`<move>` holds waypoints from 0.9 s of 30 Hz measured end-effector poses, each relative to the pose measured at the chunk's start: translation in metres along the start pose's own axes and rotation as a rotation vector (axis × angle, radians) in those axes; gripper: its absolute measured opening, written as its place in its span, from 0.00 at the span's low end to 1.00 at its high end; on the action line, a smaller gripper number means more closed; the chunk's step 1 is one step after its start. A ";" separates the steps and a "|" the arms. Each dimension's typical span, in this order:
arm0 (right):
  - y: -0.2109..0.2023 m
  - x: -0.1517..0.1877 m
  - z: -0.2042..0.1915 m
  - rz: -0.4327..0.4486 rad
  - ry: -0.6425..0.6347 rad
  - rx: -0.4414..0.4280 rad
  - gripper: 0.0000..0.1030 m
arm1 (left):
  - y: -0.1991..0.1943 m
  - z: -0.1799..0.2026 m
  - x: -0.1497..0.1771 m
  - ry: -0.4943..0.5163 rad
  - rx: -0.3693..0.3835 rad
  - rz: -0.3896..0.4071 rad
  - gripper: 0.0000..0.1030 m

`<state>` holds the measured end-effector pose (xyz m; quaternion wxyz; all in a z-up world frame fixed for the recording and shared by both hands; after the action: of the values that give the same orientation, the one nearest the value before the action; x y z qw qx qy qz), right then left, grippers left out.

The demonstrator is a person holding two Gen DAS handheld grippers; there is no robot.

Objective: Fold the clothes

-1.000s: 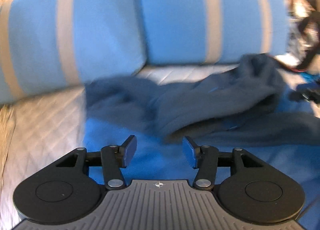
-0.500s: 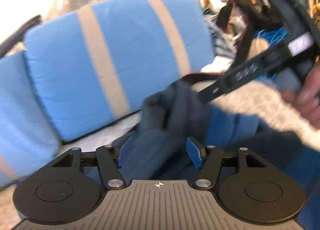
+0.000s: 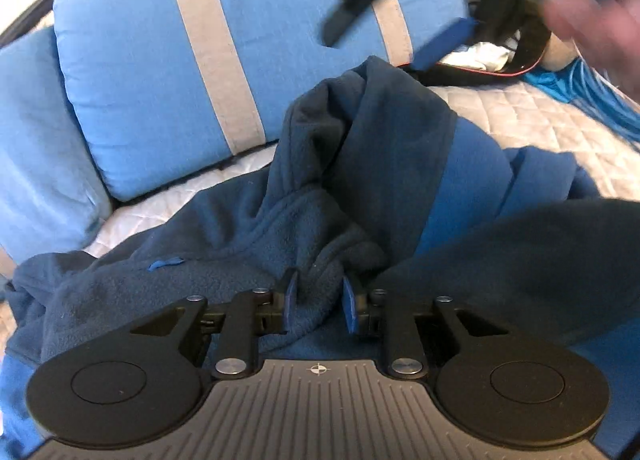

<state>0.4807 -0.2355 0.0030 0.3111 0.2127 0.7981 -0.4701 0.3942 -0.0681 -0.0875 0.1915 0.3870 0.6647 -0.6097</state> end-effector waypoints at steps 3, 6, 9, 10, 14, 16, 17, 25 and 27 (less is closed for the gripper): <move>0.016 -0.017 0.000 -0.029 0.069 -0.032 0.80 | -0.002 0.001 0.006 0.002 -0.024 0.044 0.22; 0.029 -0.031 -0.003 -0.056 0.067 0.005 0.80 | -0.003 -0.001 0.006 0.015 -0.022 0.067 0.23; 0.036 -0.038 -0.006 -0.088 0.092 0.004 0.80 | -0.001 -0.007 0.005 -0.025 0.010 0.068 0.24; 0.039 -0.040 -0.007 -0.098 0.100 0.004 0.80 | -0.001 -0.008 0.005 -0.034 0.019 0.068 0.24; 0.050 -0.043 -0.017 -0.149 0.124 0.004 0.80 | -0.002 -0.009 0.005 -0.027 0.018 0.073 0.24; 0.061 -0.041 -0.017 -0.192 0.150 0.028 0.81 | -0.002 -0.008 0.006 -0.026 0.015 0.076 0.24; 0.067 -0.039 -0.016 -0.212 0.164 0.042 0.80 | -0.002 -0.008 0.006 -0.025 0.014 0.078 0.24; 0.117 -0.034 0.002 -0.218 0.195 0.076 0.81 | -0.001 -0.004 0.009 -0.010 -0.008 0.090 0.24; 0.127 -0.032 0.003 -0.225 0.197 0.081 0.81 | -0.001 -0.004 0.009 -0.008 -0.012 0.091 0.24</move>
<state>0.5844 -0.1802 -0.0544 0.1679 0.1795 0.8239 -0.5107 0.3885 -0.0616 -0.0931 0.2239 0.4133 0.6492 -0.5980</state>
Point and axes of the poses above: each gripper's, at about its wrist camera, not at the fingertips, and y roughly the way its jaws point, z to its right, x to its underside, the point moved 5 cm from there along y, roughly the way its jaws point, and after that the axes turned 7 degrees about -y, right-handed, at the moved point
